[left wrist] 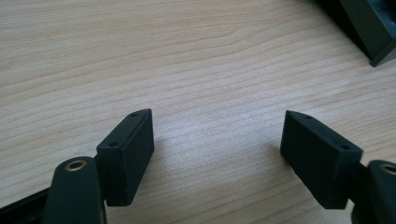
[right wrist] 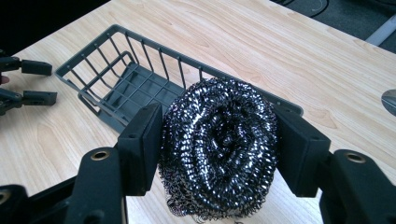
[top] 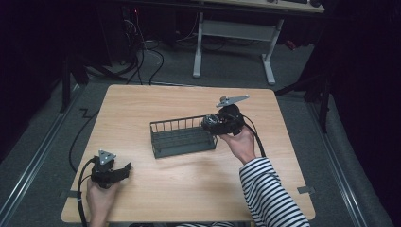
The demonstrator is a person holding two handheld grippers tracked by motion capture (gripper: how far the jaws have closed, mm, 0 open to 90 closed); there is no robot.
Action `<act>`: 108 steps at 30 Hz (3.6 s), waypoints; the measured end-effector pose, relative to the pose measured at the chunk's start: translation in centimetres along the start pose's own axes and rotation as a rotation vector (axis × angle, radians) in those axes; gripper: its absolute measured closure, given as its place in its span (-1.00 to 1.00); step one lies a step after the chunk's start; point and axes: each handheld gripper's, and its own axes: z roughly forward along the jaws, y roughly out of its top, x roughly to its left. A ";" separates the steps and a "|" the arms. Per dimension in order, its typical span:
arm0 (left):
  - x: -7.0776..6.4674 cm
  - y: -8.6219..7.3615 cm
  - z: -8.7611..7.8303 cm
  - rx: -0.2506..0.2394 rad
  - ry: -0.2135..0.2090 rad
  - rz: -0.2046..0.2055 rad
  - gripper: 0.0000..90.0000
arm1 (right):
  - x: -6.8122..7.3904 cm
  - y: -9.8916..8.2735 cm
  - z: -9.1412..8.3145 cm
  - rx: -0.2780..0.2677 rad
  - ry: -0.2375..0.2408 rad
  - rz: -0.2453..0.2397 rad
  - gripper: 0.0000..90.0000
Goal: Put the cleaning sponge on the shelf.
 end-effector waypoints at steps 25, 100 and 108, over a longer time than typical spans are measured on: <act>0.0 0.0 0.0 0.000 0.000 0.000 -0.42 | -0.3 1.2 4.0 0.071 -0.011 0.021 -0.14; 0.0 0.0 0.0 -0.001 0.002 0.000 -0.42 | -3.4 -6.7 -4.6 -0.119 -0.107 0.139 -0.14; 0.0 0.0 0.0 -0.001 0.002 0.000 -0.42 | -4.1 -13.2 -3.3 -0.096 -0.150 0.213 -0.13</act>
